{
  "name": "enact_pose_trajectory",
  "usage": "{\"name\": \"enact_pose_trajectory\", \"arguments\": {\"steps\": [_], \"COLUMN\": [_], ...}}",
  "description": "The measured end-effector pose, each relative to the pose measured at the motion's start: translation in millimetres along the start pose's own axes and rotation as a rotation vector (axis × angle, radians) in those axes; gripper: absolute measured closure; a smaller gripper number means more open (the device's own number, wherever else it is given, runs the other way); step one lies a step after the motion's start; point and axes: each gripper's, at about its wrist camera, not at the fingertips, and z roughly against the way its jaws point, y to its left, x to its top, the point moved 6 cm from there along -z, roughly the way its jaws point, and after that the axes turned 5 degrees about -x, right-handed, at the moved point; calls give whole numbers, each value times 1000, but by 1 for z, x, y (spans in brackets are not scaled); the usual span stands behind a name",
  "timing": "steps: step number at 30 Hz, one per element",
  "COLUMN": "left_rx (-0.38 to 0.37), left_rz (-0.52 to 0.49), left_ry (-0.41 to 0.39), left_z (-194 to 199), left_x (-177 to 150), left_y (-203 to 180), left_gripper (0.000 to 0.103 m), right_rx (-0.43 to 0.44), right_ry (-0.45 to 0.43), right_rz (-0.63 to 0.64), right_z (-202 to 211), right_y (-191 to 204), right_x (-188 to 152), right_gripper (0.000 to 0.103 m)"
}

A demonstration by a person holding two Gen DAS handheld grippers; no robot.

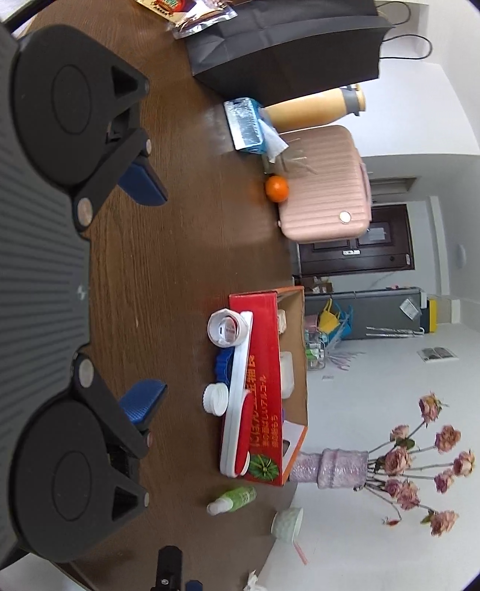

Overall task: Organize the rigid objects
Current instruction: 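Withdraw both grippers from the box back over the table, then grasp the white tape roll with the left gripper while the right grasps a white bottle cap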

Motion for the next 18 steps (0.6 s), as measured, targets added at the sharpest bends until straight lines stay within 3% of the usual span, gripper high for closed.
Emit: {"name": "enact_pose_trajectory", "arguments": {"steps": [2, 5, 9, 11, 15, 16, 18], "left_rx": [10, 9, -88, -111, -112, -115, -155], "left_rz": [25, 53, -2, -61, -187, -195, -178], "left_ry": [10, 24, 35, 22, 60, 76, 103], "left_z": [-9, -24, -56, -75, -121, -132, -148], "left_x": [3, 10, 34, 46, 53, 54, 55], "left_y": [7, 16, 8, -1, -17, -19, -21], "left_gripper": [1, 5, 9, 12, 31, 34, 38], "right_rx": [58, 108, 160, 158, 140, 128, 98], "right_ry": [41, 68, 97, 129, 184, 191, 202], "right_rz": [-42, -57, 45, 91, 120, 140, 155], "right_z": [-17, -49, -98, -124, -168, -175, -184], "right_y": [2, 18, 57, 72, 88, 91, 93], "right_x": [9, 25, 46, 55, 68, 68, 66], "right_gripper": [4, 20, 25, 31, 36, 40, 57]}}
